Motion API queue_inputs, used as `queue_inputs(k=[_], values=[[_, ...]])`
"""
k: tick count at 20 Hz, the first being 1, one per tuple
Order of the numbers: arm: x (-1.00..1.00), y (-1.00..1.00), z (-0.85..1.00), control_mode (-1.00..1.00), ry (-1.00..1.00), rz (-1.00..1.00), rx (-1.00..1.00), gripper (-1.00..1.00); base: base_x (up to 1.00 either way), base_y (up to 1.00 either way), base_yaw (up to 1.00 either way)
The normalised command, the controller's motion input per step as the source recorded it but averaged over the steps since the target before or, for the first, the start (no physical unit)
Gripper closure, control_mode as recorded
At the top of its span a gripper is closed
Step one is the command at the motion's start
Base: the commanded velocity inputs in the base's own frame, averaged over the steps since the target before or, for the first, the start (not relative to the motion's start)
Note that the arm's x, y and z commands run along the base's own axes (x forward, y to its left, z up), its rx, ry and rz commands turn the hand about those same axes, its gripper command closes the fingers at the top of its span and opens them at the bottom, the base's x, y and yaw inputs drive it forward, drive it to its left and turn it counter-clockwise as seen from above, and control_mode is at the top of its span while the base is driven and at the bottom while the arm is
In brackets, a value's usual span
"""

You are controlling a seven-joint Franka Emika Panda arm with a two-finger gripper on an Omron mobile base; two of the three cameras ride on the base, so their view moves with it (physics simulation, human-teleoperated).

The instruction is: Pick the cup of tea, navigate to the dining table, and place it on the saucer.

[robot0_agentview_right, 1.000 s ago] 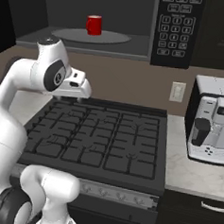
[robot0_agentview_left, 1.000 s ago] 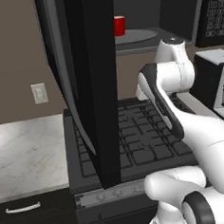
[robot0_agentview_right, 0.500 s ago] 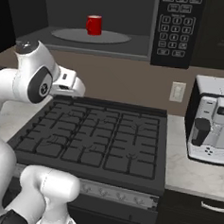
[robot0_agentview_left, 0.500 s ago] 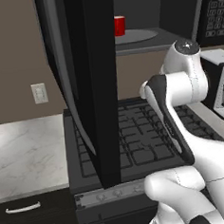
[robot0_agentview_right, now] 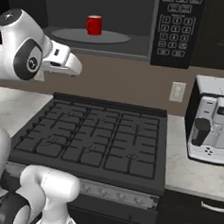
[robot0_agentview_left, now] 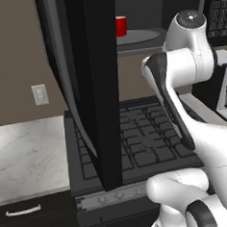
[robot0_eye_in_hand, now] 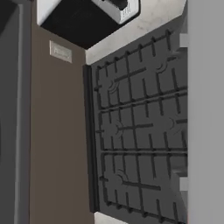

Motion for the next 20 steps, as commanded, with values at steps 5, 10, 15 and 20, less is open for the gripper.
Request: queue_inputs(k=[5, 10, 15, 20], values=[[0.00, 0.09, 0.66, -1.00, -0.19, -0.08, 0.00, -1.00, 0.00, 0.00, 0.00], [0.01, 0.20, 0.35, -1.00, -0.22, -0.06, 0.00, -1.00, 0.00, 0.00, 0.00], [0.19, 0.17, 0.17, -1.00, -0.16, -0.03, 0.00, -1.00, 0.00, 0.00, 0.00], [0.40, 0.14, 0.30, -1.00, -0.05, 0.00, 0.02, -1.00, 0.00, 0.00, 0.00]])
